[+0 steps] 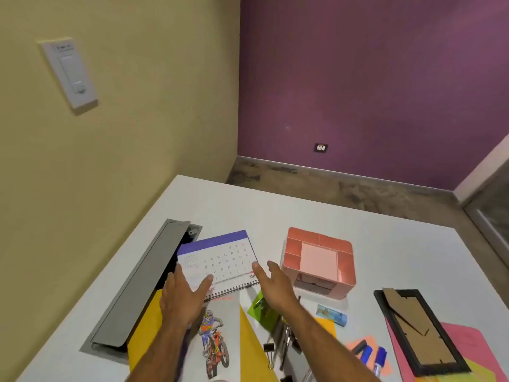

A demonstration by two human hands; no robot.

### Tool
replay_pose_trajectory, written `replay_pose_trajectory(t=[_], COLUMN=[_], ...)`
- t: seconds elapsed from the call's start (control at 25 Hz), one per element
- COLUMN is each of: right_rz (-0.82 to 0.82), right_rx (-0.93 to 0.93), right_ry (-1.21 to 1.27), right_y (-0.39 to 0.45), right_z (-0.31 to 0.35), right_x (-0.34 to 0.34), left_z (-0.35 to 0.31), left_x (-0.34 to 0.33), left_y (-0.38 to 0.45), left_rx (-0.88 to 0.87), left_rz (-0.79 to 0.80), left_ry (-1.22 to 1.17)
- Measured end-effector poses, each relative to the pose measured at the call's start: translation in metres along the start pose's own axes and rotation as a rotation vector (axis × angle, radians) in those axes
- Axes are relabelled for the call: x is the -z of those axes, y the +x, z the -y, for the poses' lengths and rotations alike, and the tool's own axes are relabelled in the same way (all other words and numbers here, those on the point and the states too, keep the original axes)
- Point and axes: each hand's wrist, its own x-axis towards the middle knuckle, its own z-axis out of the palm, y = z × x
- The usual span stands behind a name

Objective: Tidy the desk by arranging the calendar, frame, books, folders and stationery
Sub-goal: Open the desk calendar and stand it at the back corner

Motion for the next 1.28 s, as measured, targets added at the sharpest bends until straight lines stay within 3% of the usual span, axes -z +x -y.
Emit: replay_pose_trajectory(t=[0.2,0.4,0.56,0.68,0.8,0.92,1.08,1.28], right_rz=[0.050,0.010,-0.040,-0.064,-0.105,-0.261,-0.441,-0.452], right_rx=[-0.054,-0.181,-0.191,-0.224,-0.246,-0.159,-0.131,-0.102], right_ry=[-0.079,-0.284,-0.295,-0.173,0.114,0.202,0.329,0.511], right_y=[0.048,0.074,0.076,0.076,0.070,0.059,0.044,0.047], right_z=[-0.001,-0.007,-0.007,-0.009,-0.010,-0.009,0.003,0.027], right_x=[-0.021,-0.036,-0.043,-0.039,-0.032,-0.031,-0.024,-0.001], left_z=[0.013,0.015,0.011,0.009,0.011,0.010,-0.001,-0.020], left_x=[-0.016,-0.029,-0.036,-0.040,-0.039,-0.035,-0.021,-0.001], left_y=[0.033,0.047,0.053,0.056,0.056,0.058,0.059,0.073], left_rx=[0.178,0.216,0.271,0.297,0.302,0.243,0.170,0.244], left_rz=[0.016,-0.010,-0.042,-0.061,-0.143,-0.210,-0.228,-0.287], left_ry=[-0.109,-0.089,-0.118,-0.153,-0.199,-0.279,-0.547,-0.781])
